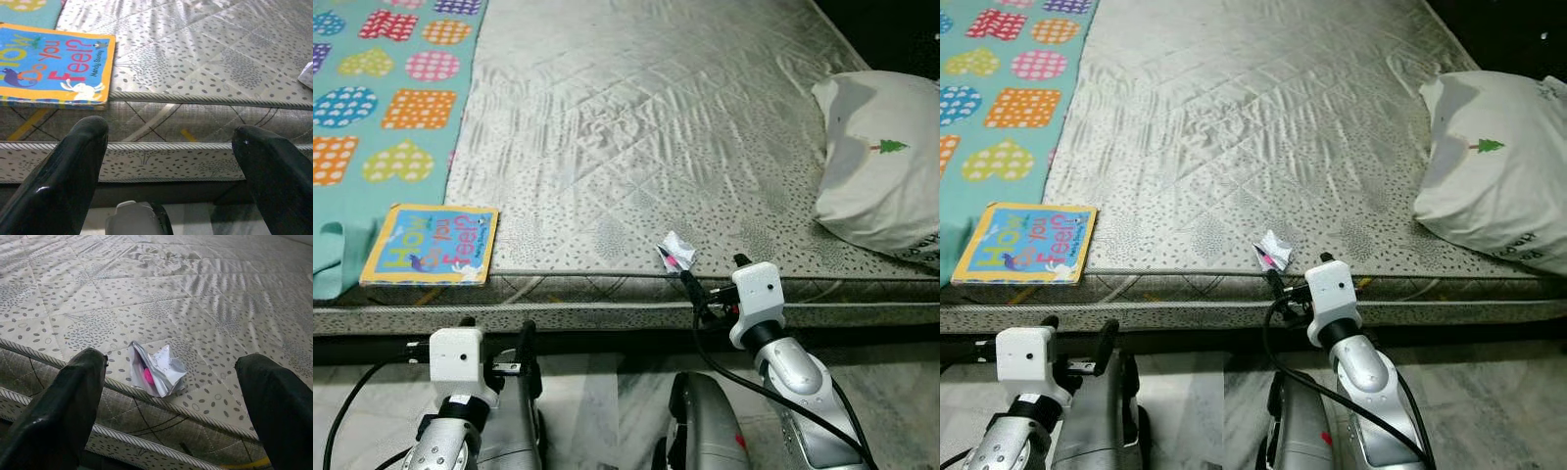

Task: Clean up the room

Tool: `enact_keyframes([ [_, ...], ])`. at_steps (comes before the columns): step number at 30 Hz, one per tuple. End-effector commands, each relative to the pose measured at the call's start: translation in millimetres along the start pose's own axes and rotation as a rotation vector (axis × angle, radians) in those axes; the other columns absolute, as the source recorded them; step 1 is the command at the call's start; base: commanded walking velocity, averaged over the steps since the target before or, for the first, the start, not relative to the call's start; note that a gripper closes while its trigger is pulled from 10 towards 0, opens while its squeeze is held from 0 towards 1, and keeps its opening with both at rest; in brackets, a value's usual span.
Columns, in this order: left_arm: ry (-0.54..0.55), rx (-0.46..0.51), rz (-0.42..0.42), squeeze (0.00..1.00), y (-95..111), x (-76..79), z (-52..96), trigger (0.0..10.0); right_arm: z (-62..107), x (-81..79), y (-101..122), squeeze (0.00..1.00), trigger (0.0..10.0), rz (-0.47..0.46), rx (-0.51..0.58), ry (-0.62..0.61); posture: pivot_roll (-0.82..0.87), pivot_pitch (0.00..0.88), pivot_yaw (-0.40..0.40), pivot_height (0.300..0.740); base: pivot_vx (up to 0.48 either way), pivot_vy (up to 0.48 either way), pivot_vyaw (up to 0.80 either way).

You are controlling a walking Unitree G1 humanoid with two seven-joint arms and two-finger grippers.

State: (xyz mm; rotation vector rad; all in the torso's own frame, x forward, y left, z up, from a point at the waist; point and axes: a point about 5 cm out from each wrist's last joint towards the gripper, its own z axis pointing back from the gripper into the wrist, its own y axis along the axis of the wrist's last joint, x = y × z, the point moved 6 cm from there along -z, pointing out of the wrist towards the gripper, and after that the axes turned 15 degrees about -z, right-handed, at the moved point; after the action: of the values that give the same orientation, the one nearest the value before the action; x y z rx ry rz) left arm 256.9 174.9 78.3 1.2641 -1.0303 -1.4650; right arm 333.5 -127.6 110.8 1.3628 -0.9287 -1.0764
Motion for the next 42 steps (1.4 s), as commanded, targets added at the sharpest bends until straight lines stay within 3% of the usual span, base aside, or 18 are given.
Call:
enact_keyframes([
  [1,-0.011,-0.016,0.01,0.0,-5.5,3.1,2.3,10.0,2.9,3.8,-4.9,0.0,10.0,0.001,-0.014,-0.007,-0.06,0.214,-0.119,0.574,0.405,0.0,0.0],
  [18,-0.011,-0.023,0.013,0.0,-6.2,2.7,1.0,10.0,2.6,3.5,-5.6,0.0,10.0,0.004,-0.014,-0.005,-0.06,0.223,-0.12,0.574,0.369,0.0,0.0],
  [32,-0.013,-0.026,0.016,0.0,-6.7,2.4,0.4,10.0,4.6,3.6,-7.6,0.0,10.0,0.017,-0.02,-0.001,-0.06,0.229,-0.119,0.574,0.0,0.0,0.0],
  [42,-0.014,-0.031,0.014,0.0,-7.2,2.5,0.6,10.0,1.0,1.1,-12.9,0.0,10.0,0.032,-0.044,0.013,-0.05,0.234,-0.119,0.574,0.0,0.0,0.79],
])
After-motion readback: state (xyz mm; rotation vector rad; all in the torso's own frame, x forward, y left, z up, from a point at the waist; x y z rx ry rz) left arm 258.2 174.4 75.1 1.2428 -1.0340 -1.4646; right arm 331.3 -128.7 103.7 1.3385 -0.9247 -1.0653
